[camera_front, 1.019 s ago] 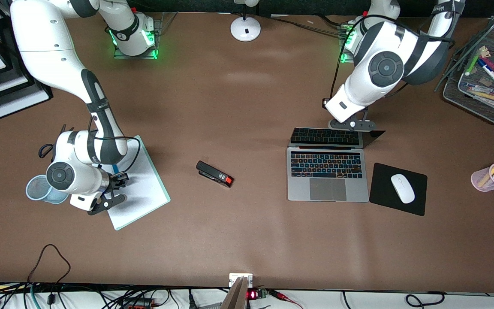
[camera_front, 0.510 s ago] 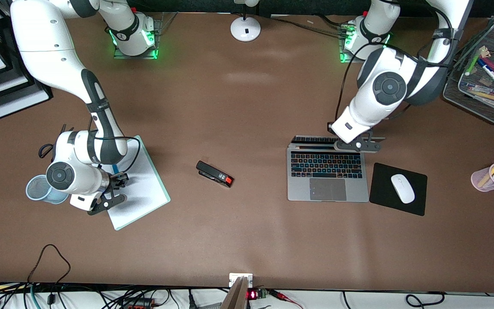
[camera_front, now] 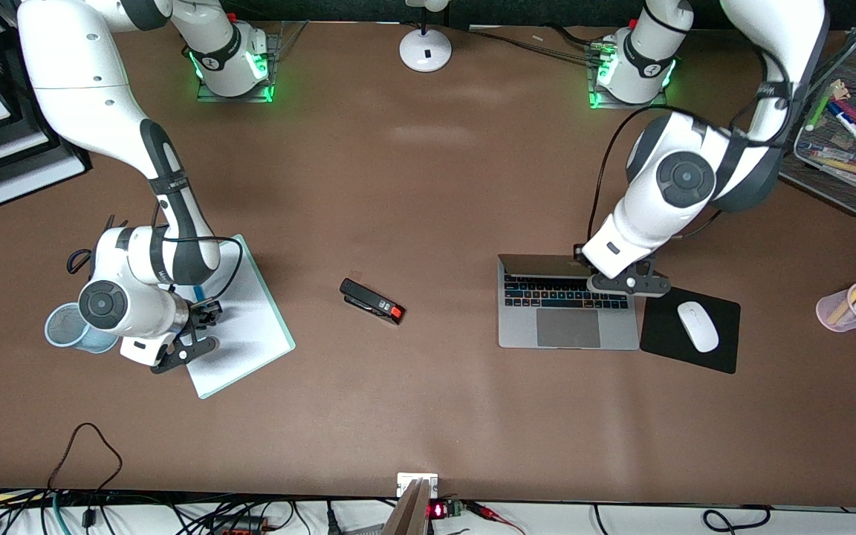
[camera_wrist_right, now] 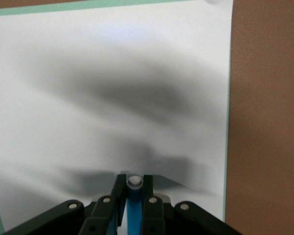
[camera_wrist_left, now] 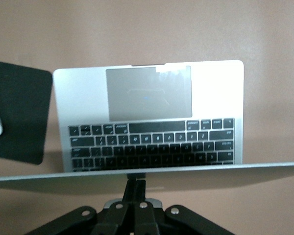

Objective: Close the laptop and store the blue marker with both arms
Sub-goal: 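Push the laptop lid down with the left gripper while the right gripper carries the marker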

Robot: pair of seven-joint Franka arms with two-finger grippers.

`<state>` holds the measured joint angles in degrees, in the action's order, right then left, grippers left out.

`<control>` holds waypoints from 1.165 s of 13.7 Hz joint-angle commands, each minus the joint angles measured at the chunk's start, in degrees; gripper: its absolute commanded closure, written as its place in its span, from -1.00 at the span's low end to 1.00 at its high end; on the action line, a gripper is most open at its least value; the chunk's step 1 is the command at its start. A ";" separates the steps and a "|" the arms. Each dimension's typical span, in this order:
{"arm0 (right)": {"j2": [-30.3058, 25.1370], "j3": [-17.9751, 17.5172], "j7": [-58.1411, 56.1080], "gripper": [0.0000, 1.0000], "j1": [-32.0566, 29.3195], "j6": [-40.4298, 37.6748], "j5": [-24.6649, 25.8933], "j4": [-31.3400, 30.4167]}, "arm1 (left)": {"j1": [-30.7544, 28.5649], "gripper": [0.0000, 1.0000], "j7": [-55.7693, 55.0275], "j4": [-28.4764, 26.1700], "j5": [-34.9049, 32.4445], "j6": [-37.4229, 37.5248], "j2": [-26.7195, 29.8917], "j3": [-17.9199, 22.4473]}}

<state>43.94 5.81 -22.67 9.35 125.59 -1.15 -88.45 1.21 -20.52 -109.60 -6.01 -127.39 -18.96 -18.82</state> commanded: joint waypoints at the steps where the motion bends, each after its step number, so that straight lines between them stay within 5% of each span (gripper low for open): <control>1: 0.36 -0.10 -2.29 1.00 -0.39 -0.26 -0.26 0.74 | -0.15 1.00 0.65 2.02 -1.55 -2.68 -3.01 -0.25; 9: -7.53 -1.76 -3.25 1.00 -0.30 -6.91 -0.26 3.46 | -0.33 1.00 4.08 2.02 -1.72 -7.70 -6.79 -0.08; 13: -13.60 -2.39 -13.68 1.00 -0.65 -11.15 -0.61 3.55 | -0.42 1.00 4.08 2.64 -3.92 -8.58 -7.93 -0.08; 16: -15.81 -1.95 -27.20 1.00 -3.01 -11.24 -8.50 3.55 | -0.50 1.00 4.08 4.65 -4.53 -8.76 -9.95 -0.08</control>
<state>29.65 4.04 -41.53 8.50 114.63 -5.50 -83.77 1.09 -17.28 -108.13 -8.75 -136.11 -26.22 -18.72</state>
